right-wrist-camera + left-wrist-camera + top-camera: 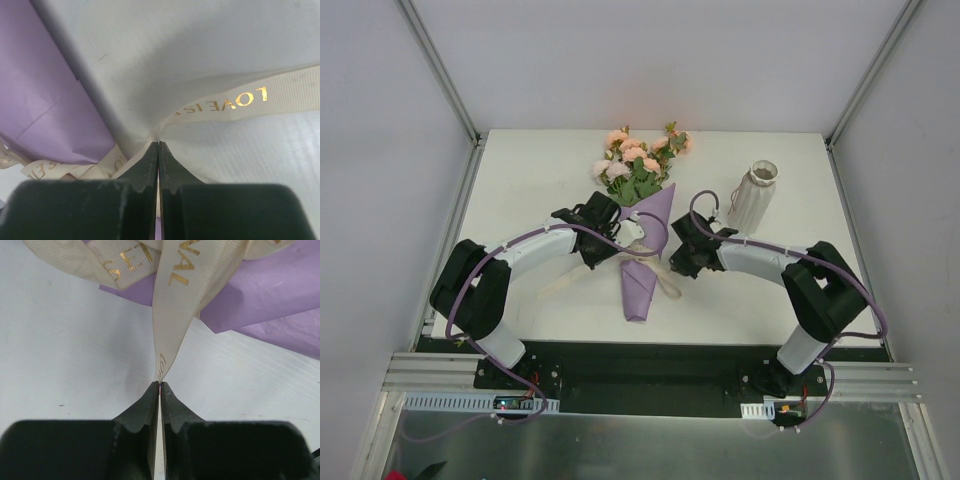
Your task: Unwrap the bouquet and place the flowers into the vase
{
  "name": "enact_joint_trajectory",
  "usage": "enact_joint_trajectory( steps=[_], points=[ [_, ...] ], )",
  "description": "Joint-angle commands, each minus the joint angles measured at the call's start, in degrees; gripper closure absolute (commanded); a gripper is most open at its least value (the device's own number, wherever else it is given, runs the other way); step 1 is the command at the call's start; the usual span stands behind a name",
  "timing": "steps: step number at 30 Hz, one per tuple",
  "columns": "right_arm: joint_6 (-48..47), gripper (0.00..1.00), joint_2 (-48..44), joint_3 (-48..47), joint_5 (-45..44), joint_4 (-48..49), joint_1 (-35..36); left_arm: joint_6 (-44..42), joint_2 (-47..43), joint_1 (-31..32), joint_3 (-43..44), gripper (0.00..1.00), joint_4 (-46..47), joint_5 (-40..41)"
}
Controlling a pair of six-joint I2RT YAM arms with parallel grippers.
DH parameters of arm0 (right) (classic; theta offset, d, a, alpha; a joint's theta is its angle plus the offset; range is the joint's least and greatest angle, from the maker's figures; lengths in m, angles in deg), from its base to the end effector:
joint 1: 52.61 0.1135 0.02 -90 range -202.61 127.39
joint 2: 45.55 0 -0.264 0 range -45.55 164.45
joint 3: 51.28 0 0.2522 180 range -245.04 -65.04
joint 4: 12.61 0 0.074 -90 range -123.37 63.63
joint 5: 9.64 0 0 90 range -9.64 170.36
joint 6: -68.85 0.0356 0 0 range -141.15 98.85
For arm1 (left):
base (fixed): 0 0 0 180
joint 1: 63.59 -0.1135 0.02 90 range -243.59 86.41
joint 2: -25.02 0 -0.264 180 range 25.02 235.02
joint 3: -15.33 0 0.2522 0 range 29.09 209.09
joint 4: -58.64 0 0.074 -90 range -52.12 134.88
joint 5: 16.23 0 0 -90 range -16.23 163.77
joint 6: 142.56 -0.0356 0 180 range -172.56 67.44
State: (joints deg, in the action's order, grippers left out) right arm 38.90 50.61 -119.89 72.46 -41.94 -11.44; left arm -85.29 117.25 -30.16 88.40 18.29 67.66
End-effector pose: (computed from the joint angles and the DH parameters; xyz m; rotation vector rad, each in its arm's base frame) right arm 0.2529 0.2146 0.1678 0.4844 2.5843 0.4889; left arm 0.2683 -0.1817 0.2003 1.4545 2.1634 -0.1435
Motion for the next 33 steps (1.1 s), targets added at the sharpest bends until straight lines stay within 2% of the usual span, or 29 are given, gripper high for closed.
enact_joint_trajectory(
  steps=[1,8,13,18,24,28,33],
  points=[
    [0.42,0.99,-5.79,1.59,-4.66,-1.56,-1.61,-0.40,-1.96,0.23,1.77,0.97,-3.11,0.84],
    [-2.13,0.99,-12.57,5.27,-7.48,-4.03,-8.28,1.18,-3.72,-3.72,5.11,1.00,-5.49,-0.04],
    [-3.36,0.99,-18.00,9.49,-7.74,-4.20,-13.39,3.11,-6.70,-10.38,7.92,1.00,-7.33,-2.15],
    [-7.13,0.99,-25.83,11.25,-13.88,-8.33,-17.52,3.38,-10.22,-17.86,8.46,1.00,-7.87,-1.19],
    [-13.64,0.99,-38.04,11.69,-18.11,-13.78,-24.19,3.37,-13.12,-26.39,7.40,1.00,-7.60,4.08],
    [-17.33,0.99,-40.61,12.84,-13.64,-13.96,-34.54,4.95,-13.21,-30.17,8.27,1.00,-7.16,9.35],
    [-19.36,0.99,-41.31,12.49,-14.06,-16.67,-37.30,7.50,-13.12,-33.07,8.54,1.00,-5.85,14.53]
  ],
)
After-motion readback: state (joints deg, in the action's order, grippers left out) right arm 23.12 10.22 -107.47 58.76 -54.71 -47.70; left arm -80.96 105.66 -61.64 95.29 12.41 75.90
